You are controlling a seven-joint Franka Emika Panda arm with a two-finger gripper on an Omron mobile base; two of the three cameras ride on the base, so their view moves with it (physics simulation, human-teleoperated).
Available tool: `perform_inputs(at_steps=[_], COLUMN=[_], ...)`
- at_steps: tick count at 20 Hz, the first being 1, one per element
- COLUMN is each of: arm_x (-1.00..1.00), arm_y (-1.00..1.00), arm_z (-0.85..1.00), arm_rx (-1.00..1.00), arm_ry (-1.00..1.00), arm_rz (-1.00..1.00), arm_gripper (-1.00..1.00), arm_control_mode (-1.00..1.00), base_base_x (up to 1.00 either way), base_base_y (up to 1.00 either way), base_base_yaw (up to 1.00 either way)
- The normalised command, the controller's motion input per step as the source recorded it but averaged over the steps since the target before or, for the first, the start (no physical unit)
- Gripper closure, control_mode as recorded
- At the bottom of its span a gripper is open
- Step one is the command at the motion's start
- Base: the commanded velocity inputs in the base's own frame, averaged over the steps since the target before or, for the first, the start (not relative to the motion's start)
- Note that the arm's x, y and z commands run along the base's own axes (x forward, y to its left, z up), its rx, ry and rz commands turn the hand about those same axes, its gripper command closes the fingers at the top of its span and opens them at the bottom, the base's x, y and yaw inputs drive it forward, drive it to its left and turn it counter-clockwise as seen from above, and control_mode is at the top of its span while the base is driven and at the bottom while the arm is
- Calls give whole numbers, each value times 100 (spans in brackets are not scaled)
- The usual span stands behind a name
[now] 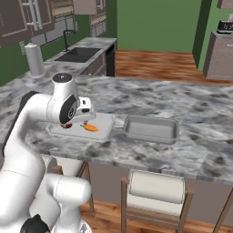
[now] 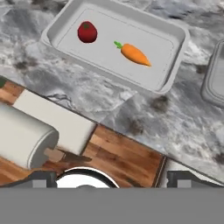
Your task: Place the cold items (carrot and tomato) from the fridge in one tupperware on the dining counter. Place the warm items (kebab skewer and hot dog) in the stove area in another tupperware.
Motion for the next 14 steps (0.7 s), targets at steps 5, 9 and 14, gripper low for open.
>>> perform_inputs(at_steps=[5,9,14], arm_x=[-100,-92,-83], arm_y=[-9,-3,-1], arm_z=[39,48,47], arm_rx=[13,2,1], arm_ry=[-10,-13,-11], arm_rz=[-33,-30,-27], arm_gripper=[-100,-100,-100], arm_control_mode=[-100,-100,-100], base_base_x=[0,0,0], base_base_y=[0,0,0], base_base_yaw=[0,0,0])
